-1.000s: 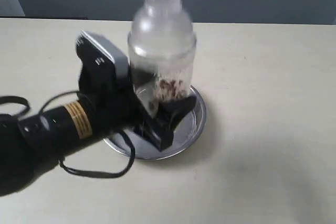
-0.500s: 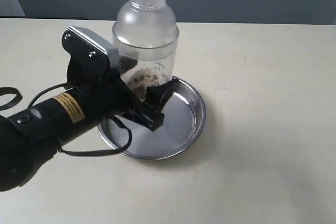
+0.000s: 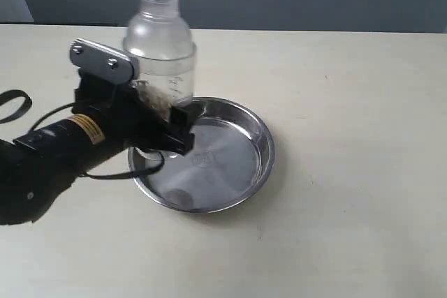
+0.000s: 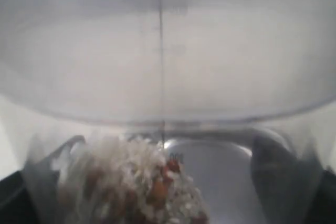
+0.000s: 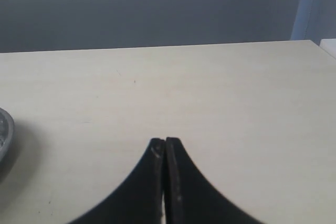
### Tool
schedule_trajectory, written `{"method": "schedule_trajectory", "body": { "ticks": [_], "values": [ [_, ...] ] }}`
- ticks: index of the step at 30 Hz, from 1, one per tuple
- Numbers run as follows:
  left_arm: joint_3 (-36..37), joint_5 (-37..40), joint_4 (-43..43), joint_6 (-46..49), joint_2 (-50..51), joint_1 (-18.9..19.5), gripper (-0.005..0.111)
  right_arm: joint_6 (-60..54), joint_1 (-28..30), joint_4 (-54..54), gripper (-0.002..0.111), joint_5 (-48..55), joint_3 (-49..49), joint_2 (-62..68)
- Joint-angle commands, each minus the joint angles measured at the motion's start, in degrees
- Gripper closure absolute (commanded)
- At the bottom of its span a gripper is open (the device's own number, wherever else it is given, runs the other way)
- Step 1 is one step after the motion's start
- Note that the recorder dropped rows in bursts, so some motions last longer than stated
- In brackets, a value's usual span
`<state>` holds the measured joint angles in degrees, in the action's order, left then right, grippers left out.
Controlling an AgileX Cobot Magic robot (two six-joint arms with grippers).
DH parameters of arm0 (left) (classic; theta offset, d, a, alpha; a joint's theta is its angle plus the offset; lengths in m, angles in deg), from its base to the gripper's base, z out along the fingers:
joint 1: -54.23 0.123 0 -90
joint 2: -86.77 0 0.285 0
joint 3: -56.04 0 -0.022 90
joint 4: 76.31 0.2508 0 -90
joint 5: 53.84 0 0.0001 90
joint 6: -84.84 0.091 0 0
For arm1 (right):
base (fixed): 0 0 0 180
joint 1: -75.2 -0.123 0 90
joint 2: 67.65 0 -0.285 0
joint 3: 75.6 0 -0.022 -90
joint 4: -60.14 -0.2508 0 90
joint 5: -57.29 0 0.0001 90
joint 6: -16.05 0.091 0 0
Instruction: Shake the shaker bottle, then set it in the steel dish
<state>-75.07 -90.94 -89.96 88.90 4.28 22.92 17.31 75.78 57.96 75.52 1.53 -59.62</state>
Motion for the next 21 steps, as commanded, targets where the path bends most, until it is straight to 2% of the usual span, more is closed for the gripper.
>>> {"method": "schedule_trajectory", "body": {
  "ticks": [1,3,4,5,6,7,8,9,10,11,12,13,14,15,16,17,18,19,21],
  "values": [
    [-0.85,-4.56,-0.08,-7.15,-0.48,-1.28,0.106,-0.11,-0.08,0.14,0.109,-0.65,0.09,-0.25],
    [-0.88,-2.78,26.95,-6.31,-1.44,-1.93,0.106,-0.11,-0.08,0.14,0.109,-0.65,0.09,-0.25],
    [-0.88,-3.48,29.84,-7.46,-1.44,-1.93,0.106,-0.11,-0.08,0.14,0.109,-0.65,0.09,-0.25],
    [-0.88,-3.65,22.75,-7.50,-1.00,-1.68,0.106,-0.11,-0.08,0.14,0.109,-0.65,0.09,-0.25],
    [-0.88,-4.19,4.98,-5.47,-0.30,-0.97,0.106,-0.11,-0.08,0.14,0.109,-0.65,0.09,-0.25],
    [-0.88,-5.63,-7.70,-5.72,0.42,-0.58,0.106,-0.11,-0.08,0.14,0.109,-0.65,0.09,-0.25],
    [-0.88,-5.98,-9.54,-7.26,0.43,-0.95,0.106,-0.11,-0.08,0.14,0.109,-0.65,0.09,-0.25],
    [-0.88,-3.78,1.45,-7.38,-0.11,-1.63,0.106,-0.11,-0.08,0.14,0.109,-0.65,0.09,-0.25],
    [-0.88,-2.37,19.15,-7.27,-1.05,-2.20,0.106,-0.11,-0.08,0.14,0.109,-0.65,0.09,-0.25],
    [-0.88,-2.02,30.84,-7.50,-1.72,-2.33,0.106,-0.11,-0.08,0.14,0.109,-0.65,0.09,-0.25],
    [-0.88,-2.53,30.73,-8.15,-1.82,-2.33,0.106,-0.11,-0.08,0.14,0.109,-0.65,0.09,-0.25],
    [-0.88,-2.83,20.72,-7.56,-1.11,-1.80,0.106,-0.11,-0.08,0.14,0.109,-0.65,0.09,-0.25],
    [-0.88,-3.89,5.52,-8.25,-0.34,-1.31,0.106,-0.11,-0.08,0.14,0.109,-0.65,0.09,-0.25],
    [-0.88,-4.28,-1.89,-9.70,-0.19,-1.44,0.106,-0.11,-0.08,0.14,0.109,-0.65,0.09,-0.25],
    [-0.88,-2.91,5.52,-8.91,-0.74,-2.03,0.106,-0.11,-0.08,0.14,0.109,-0.65,0.09,-0.25],
    [-0.88,-1.33,20.47,-6.38,-1.59,-2.58,0.106,-0.11,-0.08,0.14,0.109,-0.65,0.09,-0.25],
    [-0.88,-1.36,30.77,-6.11,-2.13,-2.59,0.106,-0.11,-0.08,0.14,0.109,-0.65,0.09,-0.25],
    [-0.88,-2.15,29.16,-6.68,-2.12,-2.32,0.106,-0.11,-0.08,0.14,0.109,-0.65,0.09,-0.25],
    [-0.88,-4.29,5.32,-5.34,-0.64,-0.83,0.106,-0.11,-0.08,0.14,0.109,-0.65,0.09,-0.25]
  ]
}}
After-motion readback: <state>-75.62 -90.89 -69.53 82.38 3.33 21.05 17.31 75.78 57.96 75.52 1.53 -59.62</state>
